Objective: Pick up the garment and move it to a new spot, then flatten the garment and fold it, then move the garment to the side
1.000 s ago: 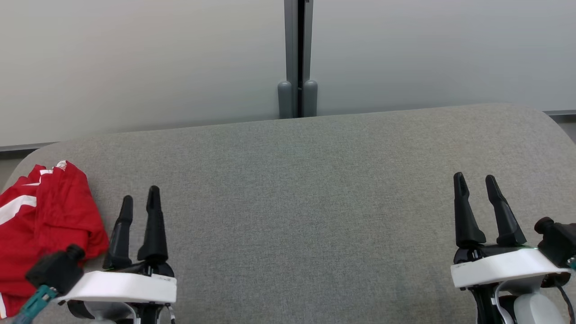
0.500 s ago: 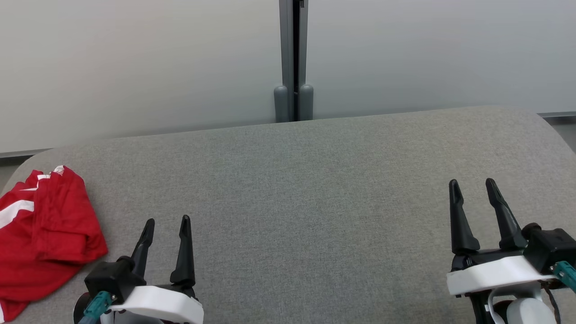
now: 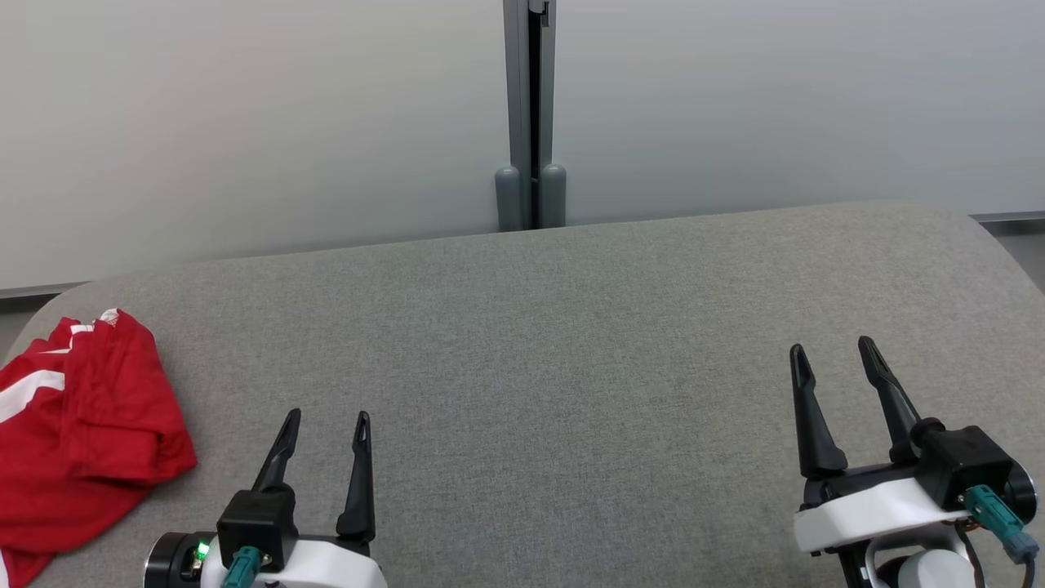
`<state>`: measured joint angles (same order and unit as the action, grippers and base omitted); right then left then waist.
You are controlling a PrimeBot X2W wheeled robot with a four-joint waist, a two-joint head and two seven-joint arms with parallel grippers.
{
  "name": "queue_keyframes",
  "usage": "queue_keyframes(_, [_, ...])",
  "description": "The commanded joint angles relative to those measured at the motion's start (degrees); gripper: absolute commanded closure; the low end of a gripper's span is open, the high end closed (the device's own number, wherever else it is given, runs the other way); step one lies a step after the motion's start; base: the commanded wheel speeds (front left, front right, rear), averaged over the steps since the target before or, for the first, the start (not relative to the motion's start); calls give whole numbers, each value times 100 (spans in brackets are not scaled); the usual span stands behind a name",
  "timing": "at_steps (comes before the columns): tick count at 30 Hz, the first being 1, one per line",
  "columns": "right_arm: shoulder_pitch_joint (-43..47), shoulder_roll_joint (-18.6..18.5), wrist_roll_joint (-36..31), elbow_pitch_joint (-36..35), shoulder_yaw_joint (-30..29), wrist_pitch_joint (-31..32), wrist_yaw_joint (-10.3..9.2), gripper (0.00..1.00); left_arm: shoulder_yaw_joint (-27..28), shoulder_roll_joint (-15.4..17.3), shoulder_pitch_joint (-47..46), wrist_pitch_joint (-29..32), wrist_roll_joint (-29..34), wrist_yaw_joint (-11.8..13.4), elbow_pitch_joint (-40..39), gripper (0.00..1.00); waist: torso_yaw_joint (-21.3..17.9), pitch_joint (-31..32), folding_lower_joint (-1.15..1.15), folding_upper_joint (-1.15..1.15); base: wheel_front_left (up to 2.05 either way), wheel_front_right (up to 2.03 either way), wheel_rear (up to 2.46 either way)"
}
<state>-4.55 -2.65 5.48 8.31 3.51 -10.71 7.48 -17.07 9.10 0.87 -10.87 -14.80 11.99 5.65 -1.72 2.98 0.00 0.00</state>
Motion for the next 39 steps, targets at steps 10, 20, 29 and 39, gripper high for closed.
queue_keyframes(10, [28, -27, 388, 105, 162, -188, 2, 0, -161, 40, -25, -169, 113, 288, 9, 0, -6, 24, 0, 0, 0, 0, 0])
queue_keyframes(20, [-37, -30, 1452, 601, 217, -305, 2, 0, 384, -383, 219, -282, -77, -243, 274, 0, -8, 65, 0, 0, 0, 0, 0])
queue_keyframes(29, [-113, -32, 1003, 811, 284, -400, 2, 0, 589, -540, 230, -375, 441, -426, 458, 0, -20, 91, 0, 0, 0, 0, 0])
queue_keyframes(39, [-145, -34, 813, 941, 354, -460, 2, 0, 706, -605, 254, -430, 768, -478, 367, 0, -27, 128, 0, 0, 0, 0, 0])
